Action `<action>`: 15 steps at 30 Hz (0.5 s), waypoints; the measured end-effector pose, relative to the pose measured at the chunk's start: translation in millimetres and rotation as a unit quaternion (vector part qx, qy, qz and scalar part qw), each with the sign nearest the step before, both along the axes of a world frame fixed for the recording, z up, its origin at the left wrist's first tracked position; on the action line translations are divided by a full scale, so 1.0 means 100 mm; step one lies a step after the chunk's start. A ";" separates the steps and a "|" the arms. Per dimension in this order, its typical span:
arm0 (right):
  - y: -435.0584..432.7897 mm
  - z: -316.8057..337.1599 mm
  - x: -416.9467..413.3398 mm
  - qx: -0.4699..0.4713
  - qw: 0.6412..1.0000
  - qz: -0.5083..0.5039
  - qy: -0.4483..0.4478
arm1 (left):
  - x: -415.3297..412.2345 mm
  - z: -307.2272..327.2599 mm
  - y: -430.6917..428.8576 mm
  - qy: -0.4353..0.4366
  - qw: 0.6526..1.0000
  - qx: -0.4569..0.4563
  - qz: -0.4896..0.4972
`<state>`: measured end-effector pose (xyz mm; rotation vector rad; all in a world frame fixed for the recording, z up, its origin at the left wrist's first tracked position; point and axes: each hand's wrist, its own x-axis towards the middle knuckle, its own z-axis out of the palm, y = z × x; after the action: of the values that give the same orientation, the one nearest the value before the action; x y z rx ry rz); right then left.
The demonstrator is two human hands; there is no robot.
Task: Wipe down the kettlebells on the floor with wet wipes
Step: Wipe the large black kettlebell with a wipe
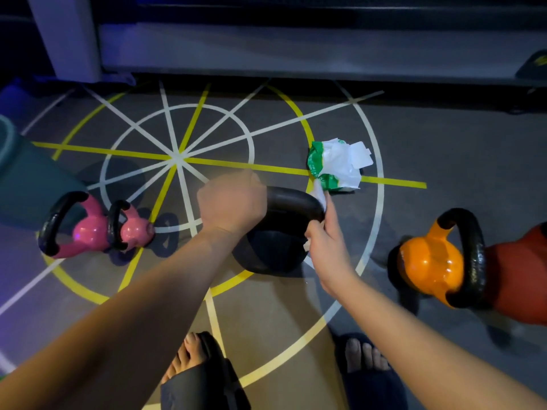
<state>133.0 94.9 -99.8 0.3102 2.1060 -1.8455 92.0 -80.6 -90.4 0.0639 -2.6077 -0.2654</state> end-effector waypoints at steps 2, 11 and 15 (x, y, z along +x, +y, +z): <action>-0.01 -0.05 0.23 -0.003 1.000 -0.001 -0.001 | 0.03 -0.02 0.01 0.005 1.000 -0.018 -0.011; 0.00 -0.12 0.07 -0.143 0.990 -0.017 -0.002 | 0.03 -0.01 0.01 -0.007 0.999 -0.037 -0.015; 0.01 -0.04 0.10 -0.165 0.986 -0.008 -0.001 | 0.02 -0.03 0.01 0.003 0.999 -0.044 -0.015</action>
<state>142.8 96.2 -104.1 0.2472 1.7574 -2.1573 94.2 -79.4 -93.3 -0.0079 -2.6125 -0.1610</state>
